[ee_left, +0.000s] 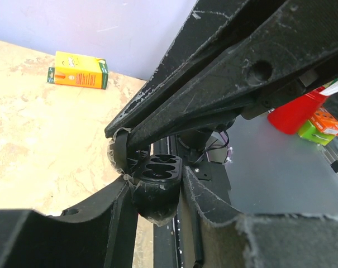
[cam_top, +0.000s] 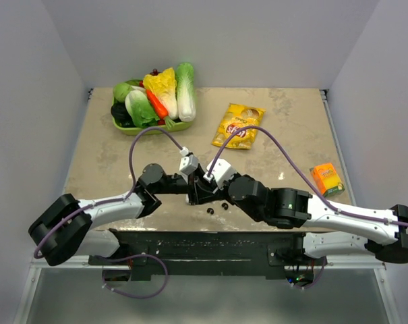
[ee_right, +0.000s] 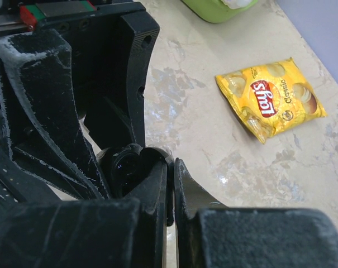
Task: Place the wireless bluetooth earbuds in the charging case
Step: Pass from the right arm to the left, then pick up the right earbud from the center of the board.
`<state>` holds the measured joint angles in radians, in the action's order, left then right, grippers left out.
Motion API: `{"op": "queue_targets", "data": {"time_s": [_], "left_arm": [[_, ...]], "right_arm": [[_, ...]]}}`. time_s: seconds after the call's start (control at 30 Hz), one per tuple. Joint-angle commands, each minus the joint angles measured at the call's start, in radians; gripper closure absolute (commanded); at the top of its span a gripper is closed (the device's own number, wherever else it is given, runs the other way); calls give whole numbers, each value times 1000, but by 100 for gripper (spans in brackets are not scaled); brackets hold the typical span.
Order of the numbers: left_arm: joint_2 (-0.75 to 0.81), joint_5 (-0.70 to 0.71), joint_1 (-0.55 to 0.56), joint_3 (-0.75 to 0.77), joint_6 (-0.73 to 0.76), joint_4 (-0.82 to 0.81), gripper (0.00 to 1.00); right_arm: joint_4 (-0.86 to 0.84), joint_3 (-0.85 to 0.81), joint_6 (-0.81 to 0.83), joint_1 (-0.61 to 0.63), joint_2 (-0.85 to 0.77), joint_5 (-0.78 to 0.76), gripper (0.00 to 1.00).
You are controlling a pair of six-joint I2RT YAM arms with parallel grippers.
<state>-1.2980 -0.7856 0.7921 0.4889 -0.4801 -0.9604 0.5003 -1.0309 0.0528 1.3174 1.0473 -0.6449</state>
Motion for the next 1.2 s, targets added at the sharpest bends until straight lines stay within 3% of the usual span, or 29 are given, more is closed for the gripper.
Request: {"op": "queue_targets", "data": {"time_s": [0.0,0.1,0.2,0.37,0.43,0.63,0.8,1.03,1.17], "left_arm": [[0,51,-8,-45,-23,-190,100],[17,92,-7,-94,-32,-267,100],[46,143,-7,-145,-35,-334,100],[84,238,-5,-231,-43,-448,100],[94,278,-7,-249,-43,-477,100],[135,458,28,-390,-12,-624,100],[137,522,105,-460,101,-734,100],[114,537,179,-533,181,-932,100],[135,548,179,-540,192,-936,100]], "right_arm": [[-23,-52,-88,0,-24,-21,99],[-29,-58,-117,2,-33,-39,90],[-31,-67,-143,-1,-30,-48,76],[-51,-83,-186,-7,-15,-36,43],[-54,-92,-197,-15,-9,-38,38],[-115,-11,-319,-108,-119,-50,37],[-180,211,-432,-378,-168,218,38],[-301,382,-533,-386,-145,358,43],[-348,410,-553,-385,-165,380,43]]}}
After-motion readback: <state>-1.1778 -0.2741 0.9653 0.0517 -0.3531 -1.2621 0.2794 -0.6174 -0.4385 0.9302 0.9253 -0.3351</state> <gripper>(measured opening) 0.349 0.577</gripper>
